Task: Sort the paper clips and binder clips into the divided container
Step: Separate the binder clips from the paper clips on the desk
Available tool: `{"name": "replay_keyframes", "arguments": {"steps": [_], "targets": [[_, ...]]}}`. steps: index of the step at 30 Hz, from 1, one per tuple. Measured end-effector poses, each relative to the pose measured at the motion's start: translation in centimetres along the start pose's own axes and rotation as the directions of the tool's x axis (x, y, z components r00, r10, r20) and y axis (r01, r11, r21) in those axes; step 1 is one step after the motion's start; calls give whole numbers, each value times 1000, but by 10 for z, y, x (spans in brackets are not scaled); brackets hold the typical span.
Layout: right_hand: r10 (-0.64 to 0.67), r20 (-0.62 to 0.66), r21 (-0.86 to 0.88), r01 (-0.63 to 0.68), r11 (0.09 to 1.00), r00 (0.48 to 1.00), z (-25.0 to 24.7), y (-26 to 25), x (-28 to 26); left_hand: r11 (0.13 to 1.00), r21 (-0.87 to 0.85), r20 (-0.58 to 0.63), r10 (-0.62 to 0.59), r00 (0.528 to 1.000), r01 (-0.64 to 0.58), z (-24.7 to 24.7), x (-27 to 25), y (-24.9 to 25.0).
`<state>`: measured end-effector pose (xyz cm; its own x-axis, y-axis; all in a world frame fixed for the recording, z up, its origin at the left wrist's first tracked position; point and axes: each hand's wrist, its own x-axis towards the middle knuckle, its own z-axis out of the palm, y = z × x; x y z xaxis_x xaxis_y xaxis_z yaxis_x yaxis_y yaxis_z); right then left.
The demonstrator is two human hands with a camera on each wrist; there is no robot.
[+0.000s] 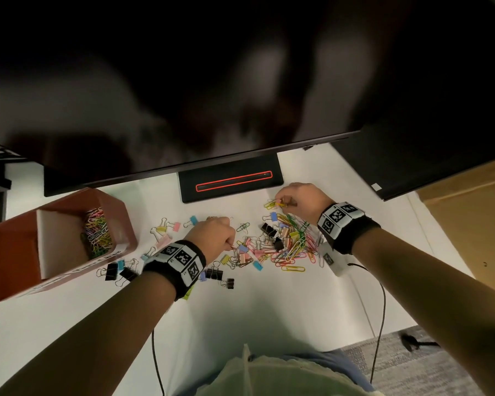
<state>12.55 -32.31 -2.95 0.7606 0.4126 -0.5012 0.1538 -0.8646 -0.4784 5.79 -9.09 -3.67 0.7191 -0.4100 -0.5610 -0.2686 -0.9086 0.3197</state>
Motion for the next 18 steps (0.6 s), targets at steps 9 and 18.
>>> {"name": "replay_keyframes", "arguments": {"steps": [9,18], "targets": [[-53,-83,257,73,964,995,-3,-12,-9,943,-331,-224,-51,973,-27,-15,-4,3],[-245,-92,306,261,916,965,-2,-38,-17,849,-516,-324,-68,943,-116,-35,1,24]]}}
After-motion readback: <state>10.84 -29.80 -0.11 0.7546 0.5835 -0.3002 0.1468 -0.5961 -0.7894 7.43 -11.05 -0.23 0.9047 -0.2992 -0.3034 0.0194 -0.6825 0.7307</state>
